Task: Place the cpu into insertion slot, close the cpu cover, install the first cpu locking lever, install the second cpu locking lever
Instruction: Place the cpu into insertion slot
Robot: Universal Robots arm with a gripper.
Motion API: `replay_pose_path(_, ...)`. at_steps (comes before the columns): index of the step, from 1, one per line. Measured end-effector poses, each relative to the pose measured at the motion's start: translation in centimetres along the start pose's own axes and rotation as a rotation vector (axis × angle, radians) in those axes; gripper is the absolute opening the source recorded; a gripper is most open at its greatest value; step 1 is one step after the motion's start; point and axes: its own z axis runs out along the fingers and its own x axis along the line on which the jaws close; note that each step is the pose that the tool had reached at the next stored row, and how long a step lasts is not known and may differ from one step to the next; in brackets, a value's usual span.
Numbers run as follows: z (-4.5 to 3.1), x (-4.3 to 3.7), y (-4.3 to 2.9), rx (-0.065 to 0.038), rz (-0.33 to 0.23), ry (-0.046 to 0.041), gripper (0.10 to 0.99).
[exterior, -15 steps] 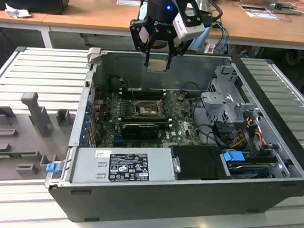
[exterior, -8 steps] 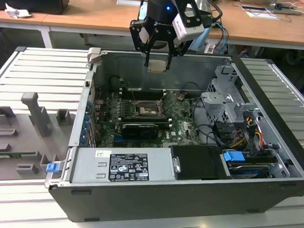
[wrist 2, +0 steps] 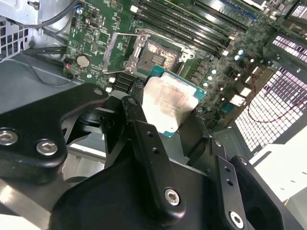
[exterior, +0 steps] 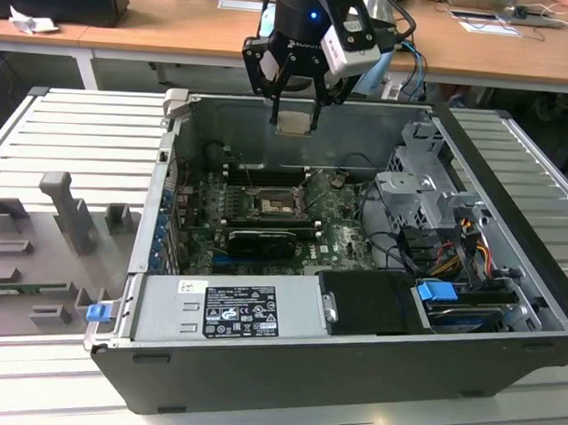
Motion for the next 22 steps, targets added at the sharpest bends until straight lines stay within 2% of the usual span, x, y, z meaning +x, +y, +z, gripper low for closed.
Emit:
replay_pose_path(14, 0.05, 0.0, 0.0, -0.001, 0.062, -0.0056, 0.537)
replay_pose_path(22, 0.12, 0.0, -0.01, -0.003, 0.133, -0.0119, 0.537)
